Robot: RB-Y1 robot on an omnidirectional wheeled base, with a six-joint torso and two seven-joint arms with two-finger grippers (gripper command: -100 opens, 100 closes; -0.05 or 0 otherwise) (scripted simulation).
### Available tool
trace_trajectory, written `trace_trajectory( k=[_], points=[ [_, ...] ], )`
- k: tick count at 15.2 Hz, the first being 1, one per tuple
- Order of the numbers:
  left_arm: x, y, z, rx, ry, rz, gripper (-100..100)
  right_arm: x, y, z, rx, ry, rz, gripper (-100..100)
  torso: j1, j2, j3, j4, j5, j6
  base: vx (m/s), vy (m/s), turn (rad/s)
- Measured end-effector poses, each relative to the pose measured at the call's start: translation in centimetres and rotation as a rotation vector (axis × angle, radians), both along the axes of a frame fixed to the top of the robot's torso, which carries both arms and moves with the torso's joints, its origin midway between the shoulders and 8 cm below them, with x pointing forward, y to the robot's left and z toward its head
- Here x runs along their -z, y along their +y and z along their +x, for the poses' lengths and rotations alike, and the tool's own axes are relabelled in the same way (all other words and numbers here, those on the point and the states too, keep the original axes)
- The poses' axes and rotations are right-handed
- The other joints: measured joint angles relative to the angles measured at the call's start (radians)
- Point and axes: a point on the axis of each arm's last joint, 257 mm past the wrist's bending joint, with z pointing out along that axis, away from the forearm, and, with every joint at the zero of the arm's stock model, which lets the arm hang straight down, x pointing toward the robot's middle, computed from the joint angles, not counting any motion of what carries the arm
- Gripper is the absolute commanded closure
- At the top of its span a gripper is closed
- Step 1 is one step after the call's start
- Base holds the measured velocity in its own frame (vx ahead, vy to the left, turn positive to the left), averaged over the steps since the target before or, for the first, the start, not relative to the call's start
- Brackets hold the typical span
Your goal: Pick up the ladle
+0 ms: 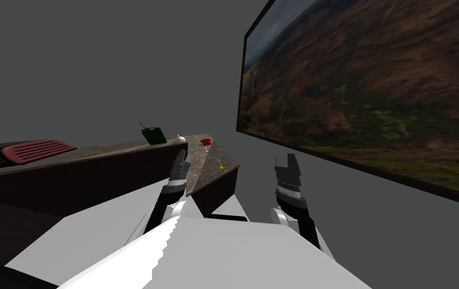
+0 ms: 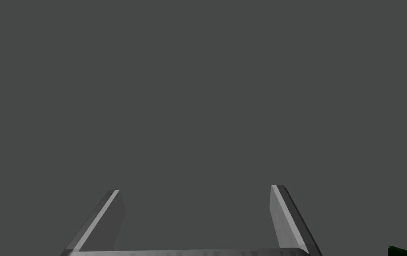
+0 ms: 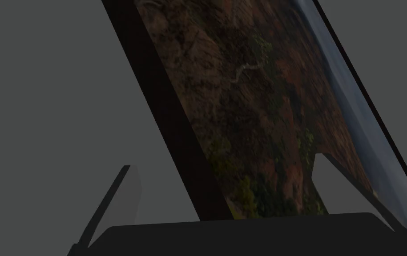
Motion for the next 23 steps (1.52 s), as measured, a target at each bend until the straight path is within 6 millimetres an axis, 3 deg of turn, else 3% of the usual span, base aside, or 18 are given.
trace_trajectory(
  k=[11, 23],
  points=[
    [4.4, 2.0, 3.8, -0.007, 0.197, 0.102, -100, 0.0, 0.0, 0.0, 0.000, 0.000, 0.000, 0, 0.001, 0.000, 0.000, 0.000, 0.000, 0.000, -0.009, 0.002, -0.141],
    [10.5, 6.8, 7.6, -0.080, 0.448, 0.156, -100, 0.0, 0.0, 0.0, 0.000, 0.000, 0.000, 0, 0.001, 0.000, 0.000, 0.000, 0.000, 0.001, -0.008, 0.002, -0.135]
  ],
)
